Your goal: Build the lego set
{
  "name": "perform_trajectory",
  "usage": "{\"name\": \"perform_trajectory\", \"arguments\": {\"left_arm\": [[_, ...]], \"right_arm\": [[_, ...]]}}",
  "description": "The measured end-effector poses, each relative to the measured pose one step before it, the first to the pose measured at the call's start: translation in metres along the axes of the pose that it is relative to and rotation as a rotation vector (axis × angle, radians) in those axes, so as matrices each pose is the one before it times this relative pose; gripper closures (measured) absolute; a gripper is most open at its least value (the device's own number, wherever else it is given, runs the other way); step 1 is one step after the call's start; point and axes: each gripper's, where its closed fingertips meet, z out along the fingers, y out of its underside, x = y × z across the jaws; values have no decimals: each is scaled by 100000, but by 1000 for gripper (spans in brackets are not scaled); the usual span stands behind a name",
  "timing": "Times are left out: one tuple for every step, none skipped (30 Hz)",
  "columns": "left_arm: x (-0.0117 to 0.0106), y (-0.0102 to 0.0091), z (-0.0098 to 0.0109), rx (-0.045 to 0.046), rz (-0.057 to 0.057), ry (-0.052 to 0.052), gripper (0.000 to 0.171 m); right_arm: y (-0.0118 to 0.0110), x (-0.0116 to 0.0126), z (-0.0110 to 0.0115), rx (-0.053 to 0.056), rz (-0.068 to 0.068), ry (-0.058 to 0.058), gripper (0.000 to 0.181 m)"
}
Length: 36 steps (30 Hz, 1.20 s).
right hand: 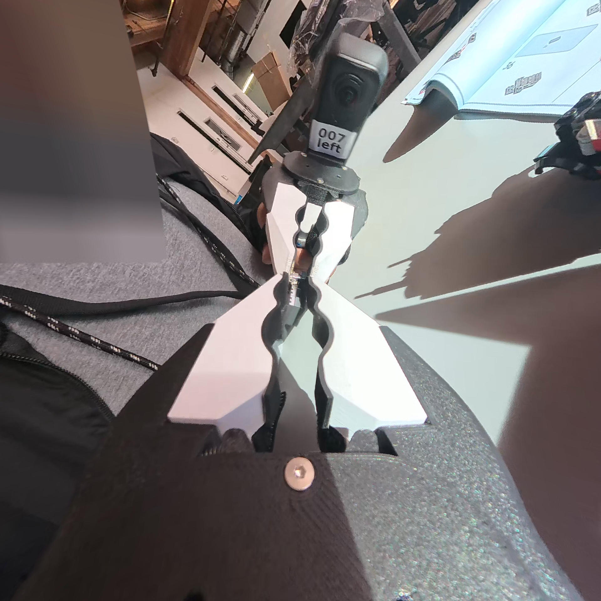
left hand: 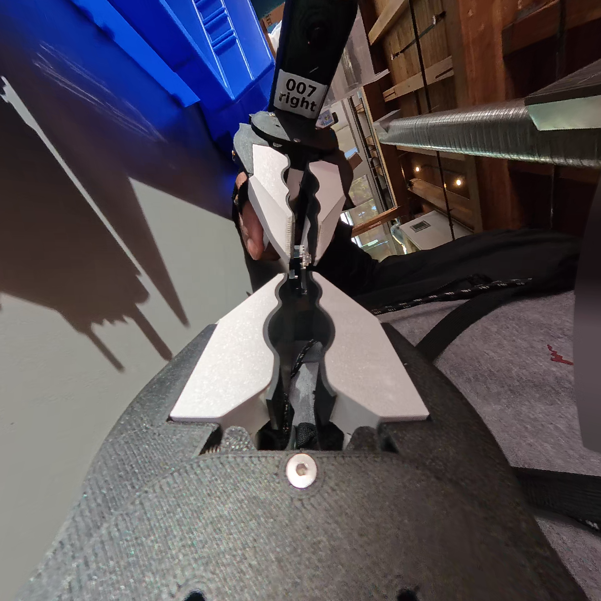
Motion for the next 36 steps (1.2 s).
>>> {"name": "perform_trajectory", "arguments": {"left_arm": [[-115,5,-20,-333,1744,-1491,162],[-86,37,-9,-490,1715,-1347,162],[-71,14,-16,-258,1556,-1120,162],[-71,-29,-23,10,1380,-1022,162],[-66,2,-18,-45,1108,-897,162],[-79,-9,-12,-3,795,-880,162],[-24,-7,-10,20,667,-488,162],[-33,-8,-3,100,552,-488,162],[-29,1,-3,-70,739,-481,162],[5,8,4,-179,1167,-428,162],[-23,5,1,-211,1497,-699,162],[-55,6,14,-218,1385,-917,162],[26,-16,-2,-27,1120,-303,162],[89,-60,-26,279,827,402,162],[86,-76,-39,347,403,574,162],[111,-15,-23,16,140,776,162],[110,0,-10,-31,174,726,162],[101,47,4,-264,717,385,162],[112,40,9,-239,1066,288,162],[18,-22,-19,70,952,-218,162],[-77,-90,-41,362,344,-561,162],[-16,-37,-41,57,0,87,162],[32,-31,-31,91,413,107,162],[87,-13,-10,68,765,213,162],[128,47,0,-249,602,483,162],[54,38,4,-159,351,175,162],[61,-6,-11,95,196,318,162],[76,-22,-17,160,7,478,162],[-50,-53,-23,344,-165,-280,162],[-20,-84,-33,477,-307,36,162],[46,-64,-51,382,-209,428,162],[-16,-148,-76,951,-57,-58,162],[6,-258,-147,1532,293,24,161],[3,-182,-160,912,628,19,162],[-54,-114,-138,439,986,-446,161],[-37,-153,-135,659,1141,-476,161]], "right_arm": [[21,88,11,-67,163,604,170],[34,65,25,-170,62,598,170],[17,63,26,-52,-89,592,170],[-9,64,9,117,-131,634,170],[4,52,4,56,-183,646,170],[8,72,20,-7,-302,817,170],[4,36,9,66,-725,762,171],[-13,39,7,86,-767,868,170],[2,31,-3,-100,-886,890,170],[5,-23,0,-194,-1047,773,171],[13,-10,-4,-330,-863,803,171],[20,32,-17,-483,-693,995,171],[-11,-8,1,-291,-865,710,171],[-56,-73,-8,93,-891,246,171],[-69,-78,-14,246,-733,17,171],[-33,-105,-4,119,-678,-287,171],[-10,-110,-9,64,-411,-495,171],[22,-108,-7,-169,-66,-593,171],[21,-109,7,-156,-332,-607,172],[-15,-18,-1,98,-82,-86,172],[-66,90,6,498,898,330,172],[-55,44,20,541,989,-13,172],[-40,-6,13,479,572,-214,172],[-41,-70,8,397,151,-446,172],[33,-120,11,40,-421,-564,172],[31,-78,2,-68,-270,-212,172],[-10,-64,9,221,-164,-186,172],[-36,-62,8,418,-288,-240,172],[-51,28,-6,397,578,269,171],[-102,33,12,523,524,353,171],[-100,-30,-7,548,-457,367,171],[-165,31,-17,788,-665,843,171],[-199,-53,-41,1072,-671,339,170],[-181,-186,-51,909,-250,-527,165],[-180,-86,-24,784,-303,194,161],[-129,-75,5,529,-931,455,158]]}}
